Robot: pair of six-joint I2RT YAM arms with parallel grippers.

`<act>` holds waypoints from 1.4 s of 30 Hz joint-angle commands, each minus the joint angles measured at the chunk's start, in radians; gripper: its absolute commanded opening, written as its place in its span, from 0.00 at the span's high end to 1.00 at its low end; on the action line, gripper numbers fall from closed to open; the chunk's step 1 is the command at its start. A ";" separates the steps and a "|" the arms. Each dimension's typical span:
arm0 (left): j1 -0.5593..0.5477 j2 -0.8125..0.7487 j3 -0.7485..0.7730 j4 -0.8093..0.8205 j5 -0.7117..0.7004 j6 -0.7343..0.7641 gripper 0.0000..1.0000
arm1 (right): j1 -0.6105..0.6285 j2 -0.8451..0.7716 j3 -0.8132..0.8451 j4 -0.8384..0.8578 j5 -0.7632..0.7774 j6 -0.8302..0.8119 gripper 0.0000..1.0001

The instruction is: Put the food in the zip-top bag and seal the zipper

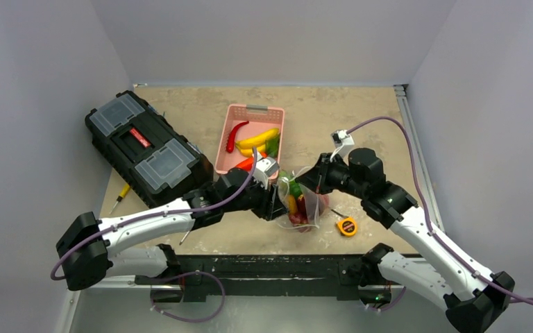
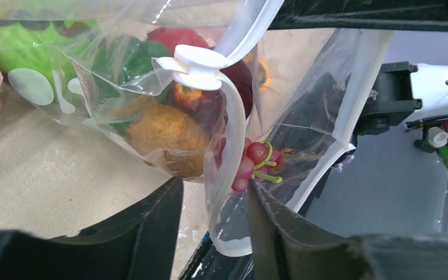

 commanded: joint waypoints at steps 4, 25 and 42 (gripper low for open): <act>-0.002 0.018 0.036 0.039 0.080 0.000 0.86 | -0.003 0.006 0.059 0.005 -0.016 -0.032 1.00; 0.019 -0.107 0.086 -0.063 0.019 -0.074 1.00 | 0.020 0.059 0.157 -0.216 -0.151 -0.279 0.65; 0.021 -0.142 0.048 -0.009 -0.154 -0.471 1.00 | 0.466 0.066 0.200 -0.169 0.335 -0.385 0.17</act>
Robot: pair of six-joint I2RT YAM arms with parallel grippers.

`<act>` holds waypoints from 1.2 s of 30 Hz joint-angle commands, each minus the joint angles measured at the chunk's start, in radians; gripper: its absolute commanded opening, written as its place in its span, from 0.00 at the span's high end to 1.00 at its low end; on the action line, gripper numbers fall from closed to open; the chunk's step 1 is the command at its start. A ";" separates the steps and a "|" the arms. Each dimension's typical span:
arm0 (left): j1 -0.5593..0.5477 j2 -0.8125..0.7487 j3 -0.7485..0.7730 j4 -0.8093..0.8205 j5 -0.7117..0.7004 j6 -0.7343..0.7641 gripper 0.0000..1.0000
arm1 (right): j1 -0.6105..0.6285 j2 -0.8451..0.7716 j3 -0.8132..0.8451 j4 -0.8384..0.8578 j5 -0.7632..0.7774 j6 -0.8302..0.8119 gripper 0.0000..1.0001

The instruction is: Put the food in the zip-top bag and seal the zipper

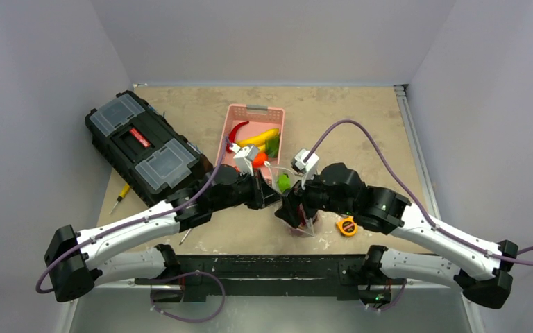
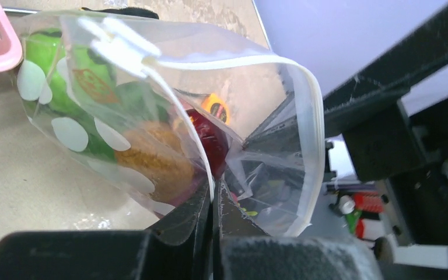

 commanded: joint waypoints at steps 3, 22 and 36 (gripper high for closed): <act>0.003 -0.025 0.019 0.057 -0.067 -0.254 1.00 | 0.167 0.007 0.044 0.031 0.330 -0.053 0.14; 0.000 -0.015 0.092 -0.122 -0.181 -0.477 1.00 | 0.556 0.298 0.084 -0.176 1.151 0.135 0.35; 0.006 -0.110 0.014 -0.019 -0.148 -0.312 0.76 | 0.471 0.188 -0.057 0.095 1.019 0.029 1.00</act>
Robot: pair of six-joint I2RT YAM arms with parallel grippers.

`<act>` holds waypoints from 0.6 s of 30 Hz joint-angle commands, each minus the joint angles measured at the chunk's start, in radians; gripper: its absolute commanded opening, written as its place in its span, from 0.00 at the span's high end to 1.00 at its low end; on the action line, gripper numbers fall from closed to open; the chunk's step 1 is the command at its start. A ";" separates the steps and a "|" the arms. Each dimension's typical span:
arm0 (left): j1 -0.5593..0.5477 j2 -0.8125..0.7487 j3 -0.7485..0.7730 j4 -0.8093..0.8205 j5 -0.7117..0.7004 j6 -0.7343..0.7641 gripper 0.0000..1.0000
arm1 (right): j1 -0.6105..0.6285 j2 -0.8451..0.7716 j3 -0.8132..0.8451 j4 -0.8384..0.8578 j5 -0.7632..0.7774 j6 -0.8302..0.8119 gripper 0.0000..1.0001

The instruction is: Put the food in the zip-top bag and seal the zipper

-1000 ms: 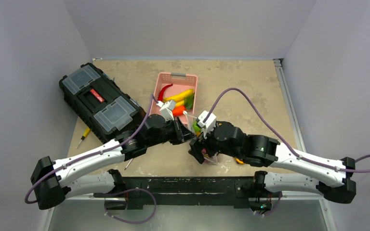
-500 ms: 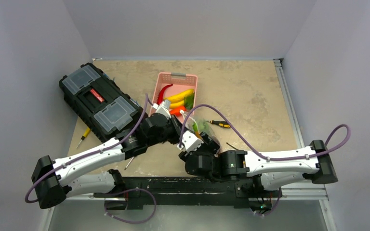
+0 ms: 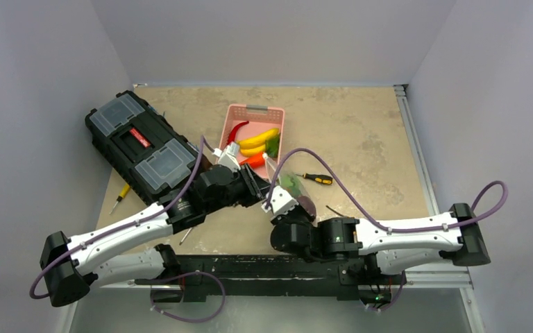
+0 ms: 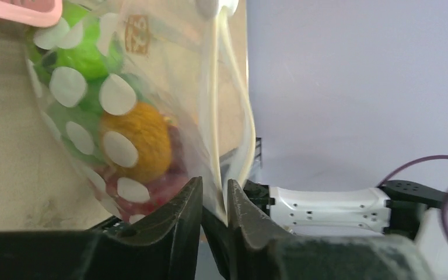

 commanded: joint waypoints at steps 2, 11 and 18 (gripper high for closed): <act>0.013 -0.093 -0.020 0.089 0.025 0.196 0.50 | -0.161 -0.167 -0.098 0.247 -0.199 -0.118 1.00; 0.100 -0.307 -0.033 -0.006 0.038 0.774 0.01 | -0.379 -0.310 -0.185 0.449 -0.746 -0.255 1.00; 0.256 -0.308 -0.056 0.063 0.368 1.042 0.00 | -0.422 -0.386 -0.227 0.506 -0.960 -0.260 1.00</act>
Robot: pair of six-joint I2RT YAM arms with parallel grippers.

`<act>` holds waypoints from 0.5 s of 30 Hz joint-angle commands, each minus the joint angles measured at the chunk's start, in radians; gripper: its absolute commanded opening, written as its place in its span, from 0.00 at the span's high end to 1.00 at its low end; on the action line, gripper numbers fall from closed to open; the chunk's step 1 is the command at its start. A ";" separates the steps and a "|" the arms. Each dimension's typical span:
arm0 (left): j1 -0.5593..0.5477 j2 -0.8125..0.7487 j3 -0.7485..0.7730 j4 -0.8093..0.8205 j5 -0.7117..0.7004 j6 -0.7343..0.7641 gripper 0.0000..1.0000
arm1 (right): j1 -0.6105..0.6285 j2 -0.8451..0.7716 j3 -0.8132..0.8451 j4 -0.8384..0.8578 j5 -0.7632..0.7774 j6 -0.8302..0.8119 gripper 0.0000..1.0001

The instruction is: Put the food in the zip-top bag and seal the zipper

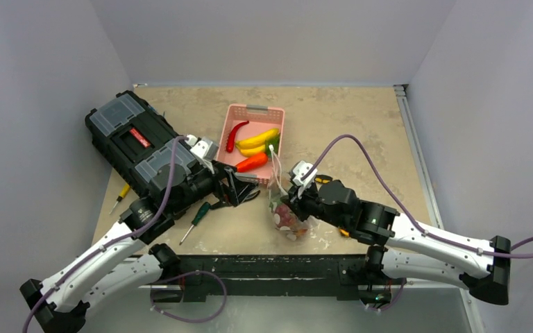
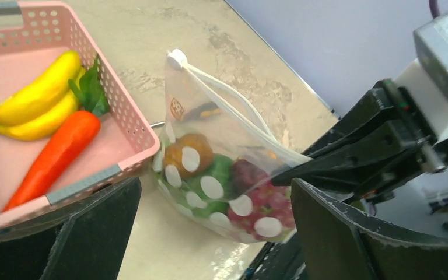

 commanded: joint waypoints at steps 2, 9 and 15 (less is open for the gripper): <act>0.115 0.013 -0.072 0.234 0.318 0.181 0.00 | -0.010 -0.068 -0.024 0.136 -0.206 -0.019 1.00; 0.214 0.262 -0.223 0.802 0.516 0.010 0.00 | -0.011 -0.061 -0.031 0.111 -0.183 0.005 1.00; 0.252 0.444 -0.265 1.093 0.623 -0.055 0.00 | -0.011 -0.070 -0.040 0.120 -0.162 0.004 1.00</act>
